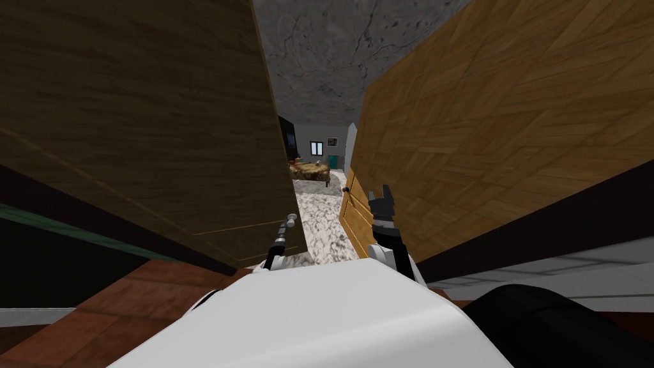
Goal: Push the door open
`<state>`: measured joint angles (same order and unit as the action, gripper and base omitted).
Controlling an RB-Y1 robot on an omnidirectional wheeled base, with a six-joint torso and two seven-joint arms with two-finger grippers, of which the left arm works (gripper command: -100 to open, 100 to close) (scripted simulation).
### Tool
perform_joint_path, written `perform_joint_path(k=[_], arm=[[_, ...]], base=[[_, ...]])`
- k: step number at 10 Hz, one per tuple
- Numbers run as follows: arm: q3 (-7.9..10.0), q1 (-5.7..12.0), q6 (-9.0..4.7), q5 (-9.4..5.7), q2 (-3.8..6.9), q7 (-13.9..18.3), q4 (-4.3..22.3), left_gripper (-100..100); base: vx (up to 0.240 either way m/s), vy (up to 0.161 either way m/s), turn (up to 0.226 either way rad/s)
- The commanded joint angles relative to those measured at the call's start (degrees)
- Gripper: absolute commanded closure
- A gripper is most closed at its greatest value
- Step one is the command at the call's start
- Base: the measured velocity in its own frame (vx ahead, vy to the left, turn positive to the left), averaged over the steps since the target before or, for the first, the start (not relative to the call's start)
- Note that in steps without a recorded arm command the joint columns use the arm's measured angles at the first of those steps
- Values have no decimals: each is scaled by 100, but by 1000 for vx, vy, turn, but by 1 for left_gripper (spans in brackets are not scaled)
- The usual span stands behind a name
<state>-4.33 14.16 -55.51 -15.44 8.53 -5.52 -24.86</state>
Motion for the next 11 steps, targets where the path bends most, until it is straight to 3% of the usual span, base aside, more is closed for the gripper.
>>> perform_joint_path(k=[1,5,8,11], arm=[[5,-72,95,0,0,-41,-285,100],[204,-127,148,-118,-88,645,-396,100],[270,-146,165,-158,-118,919,-433,100],[403,-182,201,-236,-179,1398,-507,100]], base=[[0,0,0],[42,6,-36],[40,3,-31],[52,6,-35]])
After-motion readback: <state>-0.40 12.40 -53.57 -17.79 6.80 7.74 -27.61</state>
